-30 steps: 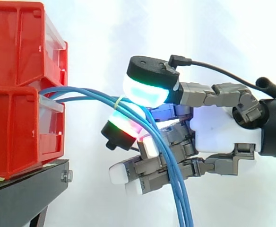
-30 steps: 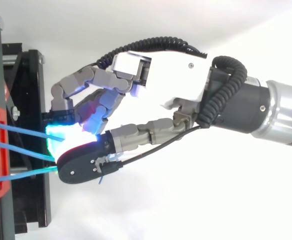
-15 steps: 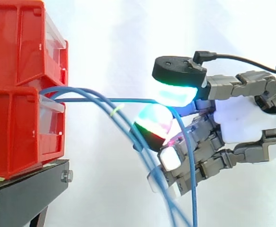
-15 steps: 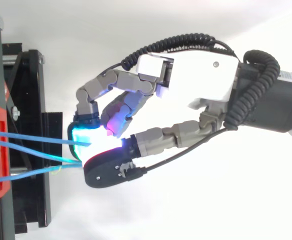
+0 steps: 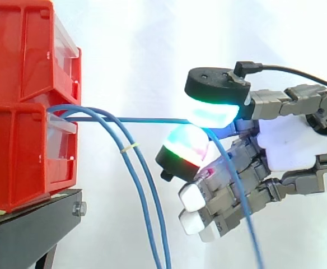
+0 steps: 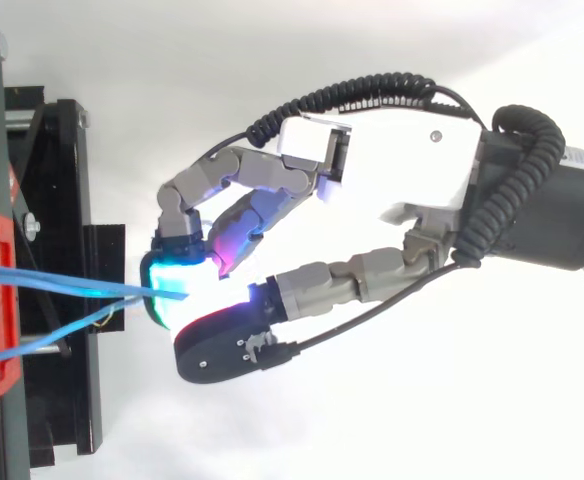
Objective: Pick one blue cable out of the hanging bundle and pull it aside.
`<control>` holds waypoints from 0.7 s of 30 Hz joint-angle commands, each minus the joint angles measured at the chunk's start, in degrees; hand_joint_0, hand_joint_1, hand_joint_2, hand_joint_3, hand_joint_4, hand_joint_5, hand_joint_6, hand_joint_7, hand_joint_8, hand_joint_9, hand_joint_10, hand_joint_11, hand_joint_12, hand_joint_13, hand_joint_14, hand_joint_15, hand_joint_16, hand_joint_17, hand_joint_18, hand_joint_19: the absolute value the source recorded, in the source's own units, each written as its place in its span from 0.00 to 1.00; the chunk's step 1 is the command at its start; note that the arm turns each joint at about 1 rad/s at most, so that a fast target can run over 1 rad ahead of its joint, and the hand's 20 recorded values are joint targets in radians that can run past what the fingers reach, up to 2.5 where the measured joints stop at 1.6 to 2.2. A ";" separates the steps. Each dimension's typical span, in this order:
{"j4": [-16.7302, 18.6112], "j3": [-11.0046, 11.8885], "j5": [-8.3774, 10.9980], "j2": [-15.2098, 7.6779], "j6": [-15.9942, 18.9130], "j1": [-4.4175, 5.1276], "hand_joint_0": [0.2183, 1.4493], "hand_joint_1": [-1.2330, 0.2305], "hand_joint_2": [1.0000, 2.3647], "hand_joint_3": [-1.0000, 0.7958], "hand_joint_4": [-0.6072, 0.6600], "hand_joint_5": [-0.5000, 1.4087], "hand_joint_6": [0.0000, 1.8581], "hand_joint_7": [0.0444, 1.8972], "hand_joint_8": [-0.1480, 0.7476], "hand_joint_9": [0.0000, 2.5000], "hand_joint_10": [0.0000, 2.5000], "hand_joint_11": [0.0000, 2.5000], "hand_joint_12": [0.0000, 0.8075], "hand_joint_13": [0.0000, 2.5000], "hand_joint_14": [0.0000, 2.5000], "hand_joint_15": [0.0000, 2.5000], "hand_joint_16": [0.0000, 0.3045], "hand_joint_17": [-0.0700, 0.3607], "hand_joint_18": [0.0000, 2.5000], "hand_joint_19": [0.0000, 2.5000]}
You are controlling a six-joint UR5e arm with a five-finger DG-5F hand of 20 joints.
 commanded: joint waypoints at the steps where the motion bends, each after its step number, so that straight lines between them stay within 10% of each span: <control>1: 0.35 -0.04 0.06 0.00 -0.13 0.17 0.30 0.31 0.01 0.53 0.47 0.23 0.47 0.64 0.43 0.31 0.00 0.05 0.46 0.30 0.00 0.11 0.14 0.39 0.25 0.08; 21: 0.35 -0.13 0.06 0.00 -0.05 0.17 0.30 0.32 0.01 0.53 0.47 0.23 0.47 0.63 0.44 0.32 0.00 0.06 0.45 0.30 0.00 0.13 0.14 0.39 0.24 0.09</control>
